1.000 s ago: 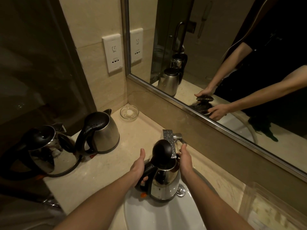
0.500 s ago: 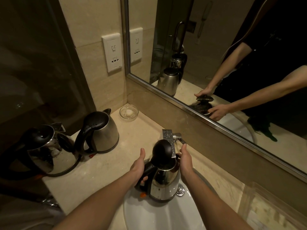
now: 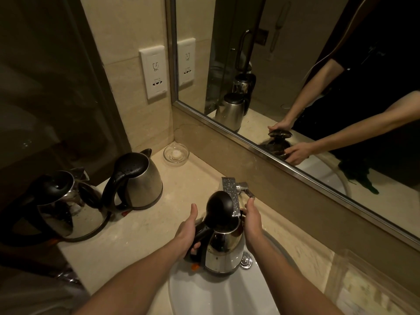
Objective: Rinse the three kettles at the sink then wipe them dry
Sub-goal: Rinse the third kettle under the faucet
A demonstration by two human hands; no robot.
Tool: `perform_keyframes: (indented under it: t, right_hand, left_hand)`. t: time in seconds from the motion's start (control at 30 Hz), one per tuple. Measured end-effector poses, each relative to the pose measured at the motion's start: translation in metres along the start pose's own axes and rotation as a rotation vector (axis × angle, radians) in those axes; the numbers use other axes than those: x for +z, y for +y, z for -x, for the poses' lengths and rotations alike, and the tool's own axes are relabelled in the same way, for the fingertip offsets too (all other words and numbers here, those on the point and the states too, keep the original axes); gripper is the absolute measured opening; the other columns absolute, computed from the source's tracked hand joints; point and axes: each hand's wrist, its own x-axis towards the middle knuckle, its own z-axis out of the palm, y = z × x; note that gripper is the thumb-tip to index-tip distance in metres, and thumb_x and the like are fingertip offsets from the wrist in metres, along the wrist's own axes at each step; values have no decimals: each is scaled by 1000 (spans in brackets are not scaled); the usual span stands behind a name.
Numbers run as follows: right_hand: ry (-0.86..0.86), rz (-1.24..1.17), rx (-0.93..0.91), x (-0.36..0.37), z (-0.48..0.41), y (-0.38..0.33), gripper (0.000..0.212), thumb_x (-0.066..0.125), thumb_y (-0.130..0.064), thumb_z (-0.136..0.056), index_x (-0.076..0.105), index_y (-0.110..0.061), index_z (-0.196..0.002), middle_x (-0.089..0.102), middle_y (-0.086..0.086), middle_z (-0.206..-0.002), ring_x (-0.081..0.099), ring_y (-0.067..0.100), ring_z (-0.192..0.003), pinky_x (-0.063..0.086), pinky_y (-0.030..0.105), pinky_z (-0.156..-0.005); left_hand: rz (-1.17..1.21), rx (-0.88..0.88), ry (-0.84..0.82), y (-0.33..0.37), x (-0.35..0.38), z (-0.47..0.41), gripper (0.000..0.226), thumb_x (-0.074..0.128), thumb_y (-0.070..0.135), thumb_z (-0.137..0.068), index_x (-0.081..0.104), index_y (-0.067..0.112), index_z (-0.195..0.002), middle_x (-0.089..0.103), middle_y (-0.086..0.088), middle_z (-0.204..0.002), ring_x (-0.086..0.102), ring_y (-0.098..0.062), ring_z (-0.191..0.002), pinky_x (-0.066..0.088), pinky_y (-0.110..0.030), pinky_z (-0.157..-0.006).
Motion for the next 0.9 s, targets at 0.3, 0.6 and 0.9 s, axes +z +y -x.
perform_keyframes:
  t: [0.3, 0.6, 0.9]
  right_hand:
    - [-13, 39, -6, -4, 2, 3, 73, 26, -64, -101, 40, -12, -149, 46, 10, -151, 45, 30, -137, 32, 51, -115]
    - [-33, 31, 21, -2, 8, -3, 66, 26, -57, -104, 38, -12, -150, 47, 13, -149, 44, 29, -135, 33, 45, -110]
    - [-20, 102, -30, 0, 14, -9, 62, 24, -55, -104, 43, -11, -144, 53, 8, -134, 48, 20, -110, 43, 33, -78]
  left_hand:
    - [-25, 33, -33, -3, -2, 1, 86, 21, 88, -83, 58, 11, -76, 53, -6, -57, 46, -16, -40, 37, -25, -42]
    - [-21, 45, -50, -1, -1, 3, 83, 19, 86, -85, 59, 14, -74, 52, -5, -56, 45, -14, -39, 37, -23, -40]
    - [-13, 15, -20, 1, -4, -1, 86, 20, 89, -82, 54, 11, -70, 52, -5, -54, 46, -17, -41, 38, -25, -45]
